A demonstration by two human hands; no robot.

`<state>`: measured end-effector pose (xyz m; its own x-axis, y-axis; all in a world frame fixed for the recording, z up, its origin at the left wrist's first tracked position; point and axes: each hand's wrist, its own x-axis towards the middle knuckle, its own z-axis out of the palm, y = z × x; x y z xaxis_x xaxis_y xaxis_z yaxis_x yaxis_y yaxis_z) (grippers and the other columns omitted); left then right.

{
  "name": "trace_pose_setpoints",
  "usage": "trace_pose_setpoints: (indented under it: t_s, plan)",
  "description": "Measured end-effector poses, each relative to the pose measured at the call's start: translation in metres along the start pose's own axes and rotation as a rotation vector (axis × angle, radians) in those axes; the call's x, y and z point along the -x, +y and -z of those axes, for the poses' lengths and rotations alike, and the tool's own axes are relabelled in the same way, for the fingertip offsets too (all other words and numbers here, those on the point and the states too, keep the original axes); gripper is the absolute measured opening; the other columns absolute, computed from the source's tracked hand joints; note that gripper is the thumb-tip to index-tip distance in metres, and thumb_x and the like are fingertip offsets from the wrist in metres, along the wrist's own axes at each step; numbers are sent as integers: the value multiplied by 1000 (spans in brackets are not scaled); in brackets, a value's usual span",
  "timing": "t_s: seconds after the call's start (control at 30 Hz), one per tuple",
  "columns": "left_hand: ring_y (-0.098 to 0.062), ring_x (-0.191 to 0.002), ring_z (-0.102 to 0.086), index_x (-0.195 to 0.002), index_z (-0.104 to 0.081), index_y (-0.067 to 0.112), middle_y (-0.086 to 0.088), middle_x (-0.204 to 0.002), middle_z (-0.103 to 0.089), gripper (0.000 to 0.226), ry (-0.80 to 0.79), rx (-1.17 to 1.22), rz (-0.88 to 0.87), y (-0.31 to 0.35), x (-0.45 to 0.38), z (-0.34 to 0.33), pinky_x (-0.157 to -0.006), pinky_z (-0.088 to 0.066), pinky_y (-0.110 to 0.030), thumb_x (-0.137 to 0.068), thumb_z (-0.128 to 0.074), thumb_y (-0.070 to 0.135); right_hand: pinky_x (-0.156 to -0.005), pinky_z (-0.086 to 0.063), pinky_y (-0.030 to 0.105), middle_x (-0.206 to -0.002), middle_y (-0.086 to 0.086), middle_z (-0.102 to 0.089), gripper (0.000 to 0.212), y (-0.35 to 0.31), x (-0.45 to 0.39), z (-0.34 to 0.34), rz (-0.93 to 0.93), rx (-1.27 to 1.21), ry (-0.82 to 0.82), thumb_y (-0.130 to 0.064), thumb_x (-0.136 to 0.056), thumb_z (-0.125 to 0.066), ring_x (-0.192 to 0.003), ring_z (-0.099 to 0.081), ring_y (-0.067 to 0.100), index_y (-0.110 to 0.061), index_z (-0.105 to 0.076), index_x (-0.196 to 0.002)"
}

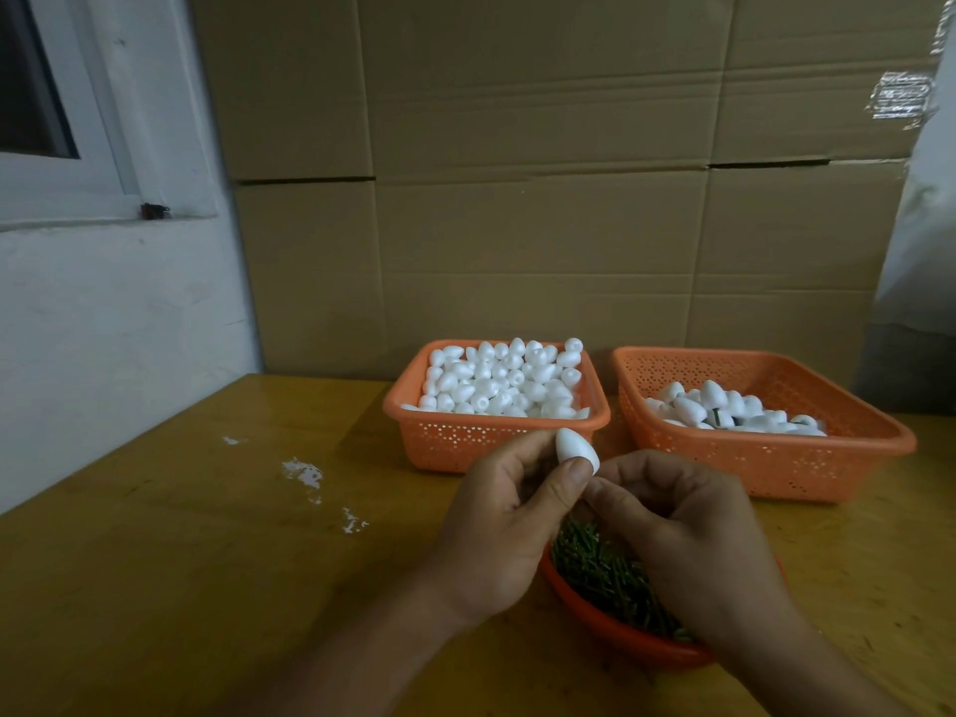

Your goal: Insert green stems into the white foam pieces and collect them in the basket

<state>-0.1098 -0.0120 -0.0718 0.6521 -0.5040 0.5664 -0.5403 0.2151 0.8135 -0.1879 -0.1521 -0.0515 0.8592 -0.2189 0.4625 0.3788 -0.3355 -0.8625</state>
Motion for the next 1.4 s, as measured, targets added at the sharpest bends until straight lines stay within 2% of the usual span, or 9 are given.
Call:
trace_pose_setpoints:
  t_s: [0.13, 0.33, 0.4, 0.5, 0.63, 0.83, 1.1, 1.27, 1.4]
  plan:
    - [4, -67, -57, -122, -66, 24, 18, -71, -61, 31, 24, -36, 28, -2, 1, 0, -63, -45, -12, -95, -60, 36, -51, -49, 24, -70, 0, -74, 10, 3, -11, 16, -69, 100, 110, -22, -83, -75, -55, -64, 15, -21, -76, -73]
    - [-11, -72, -64, -112, -70, 34, 17, -83, -63, 25, 113, -325, 30, -7, 7, -2, -61, -55, -31, -89, -63, 39, -50, -44, 32, -62, 0, -70, 7, 29, -56, 66, -145, 398, 367, -26, -88, -74, -43, -54, 9, -23, -78, -83]
    - [-15, -67, -63, -107, -70, 34, 19, -81, -62, 20, 101, -367, 3, -7, 9, -4, -60, -54, -37, -89, -63, 38, -58, -53, 41, -74, 3, -72, 12, 42, -71, 79, -192, 521, 402, -28, -91, -70, -57, -63, 24, -20, -78, -93]
    - [-2, -63, -58, -105, -70, 28, 28, -75, -58, 17, 65, -436, -54, -8, 9, -3, -54, -43, -17, -91, -63, 33, -82, -55, 51, -93, 6, -74, 22, 58, -88, 92, -279, 738, 378, -36, -94, -63, -97, -61, 40, -24, -78, -103]
    - [6, -69, -57, -105, -70, 24, 32, -75, -56, 15, 61, -557, -140, -4, 8, -2, -60, -36, -5, -94, -62, 30, -89, -41, 44, -89, 9, -69, 23, 69, -104, 97, -342, 931, 385, -41, -93, -60, -112, -47, 36, -28, -78, -90]
    - [8, -71, -56, -106, -69, 22, 34, -77, -53, 15, 38, -595, -172, -2, 9, -1, -62, -36, -4, -95, -61, 29, -92, -36, 46, -77, 4, -54, 27, 75, -117, 100, -444, 1013, 357, -44, -91, -63, -114, -46, 34, -23, -73, -75]
    - [8, -71, -55, -104, -70, 21, 32, -75, -51, 17, 7, -620, -192, -1, 9, -3, -62, -37, -6, -94, -60, 31, -98, -35, 50, -86, 7, -56, 29, 69, -113, 97, -501, 1063, 332, -39, -91, -60, -120, -45, 36, -22, -60, -68]
    - [7, -71, -55, -103, -71, 20, 28, -76, -52, 18, 7, -632, -188, 0, 9, -3, -62, -40, -10, -94, -60, 32, -100, -34, 51, -72, 6, -57, 39, 59, -103, 96, -424, 970, 381, -30, -92, -56, -119, -44, 36, -18, -63, -56]
    - [4, -70, -55, -102, -71, 19, 21, -77, -57, 16, 10, -638, -191, 0, 9, -3, -60, -42, -15, -94, -62, 29, -99, -33, 50, -83, 6, -61, 22, 42, -87, 84, -288, 870, 385, -25, -94, -57, -119, -44, 37, -24, -75, -82]
